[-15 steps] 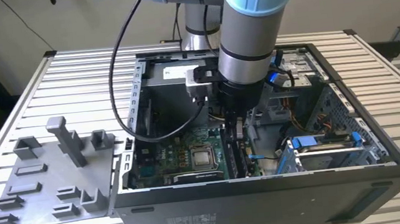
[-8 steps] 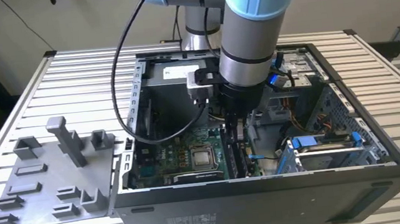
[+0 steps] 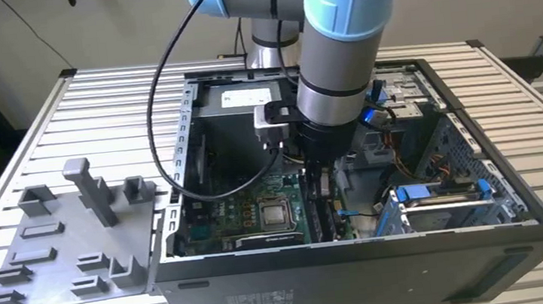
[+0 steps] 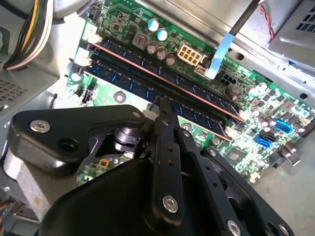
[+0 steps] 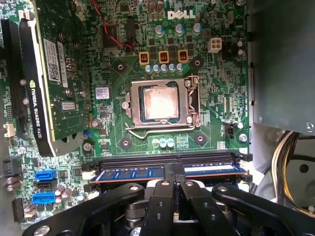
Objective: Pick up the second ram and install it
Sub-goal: 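Press down the second ram until it locks into place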
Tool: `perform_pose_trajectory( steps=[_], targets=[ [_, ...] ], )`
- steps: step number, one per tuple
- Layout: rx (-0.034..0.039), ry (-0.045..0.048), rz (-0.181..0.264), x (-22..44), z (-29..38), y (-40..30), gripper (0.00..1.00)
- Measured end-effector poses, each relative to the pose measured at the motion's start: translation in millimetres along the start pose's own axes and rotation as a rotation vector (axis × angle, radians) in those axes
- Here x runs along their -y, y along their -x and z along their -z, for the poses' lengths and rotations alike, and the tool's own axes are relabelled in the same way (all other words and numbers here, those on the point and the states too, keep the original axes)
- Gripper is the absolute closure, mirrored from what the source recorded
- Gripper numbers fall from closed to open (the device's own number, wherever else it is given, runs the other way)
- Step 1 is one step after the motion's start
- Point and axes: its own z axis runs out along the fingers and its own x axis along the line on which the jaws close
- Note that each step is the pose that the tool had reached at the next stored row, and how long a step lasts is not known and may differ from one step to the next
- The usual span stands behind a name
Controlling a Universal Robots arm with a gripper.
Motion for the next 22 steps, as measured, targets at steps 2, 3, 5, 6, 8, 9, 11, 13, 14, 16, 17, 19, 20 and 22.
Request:
perform_pose_trajectory(
  steps=[2,3,5,6,8,9,11,13,14,16,17,19,20,22],
  targets=[
    [0.0010,-0.0001,0.000,0.0,-1.6,-0.1,0.89],
    [0.0014,-0.0001,0.000,0.1,-1.8,0.0,0.89],
    [0.0020,0.0001,0.000,0.0,-1.1,0.2,0.89],
    [0.0036,0.0003,0.000,0.0,0.1,0.4,0.89],
    [0.0039,0.0009,0.000,-0.1,5.9,0.5,0.89],
    [0.0020,0.0014,0.000,-0.2,9.9,0.3,0.89],
    [0.0024,0.0019,0.000,-0.4,16.3,0.4,0.89],
    [0.0020,0.0024,0.000,-0.5,21.9,0.4,0.89],
    [0.0018,0.0028,0.000,-0.6,24.4,0.5,0.89],
    [0.0018,0.0035,0.000,-0.7,29.4,0.5,0.89],
    [0.0017,0.0037,0.000,-0.7,31.4,0.6,0.89],
    [0.0015,0.0040,0.000,-0.8,34.0,0.6,0.89],
    [0.0018,0.0040,0.000,-0.8,34.0,0.6,0.89],
    [0.0020,0.0040,0.000,-0.8,34.0,0.6,0.89]
  ],
)
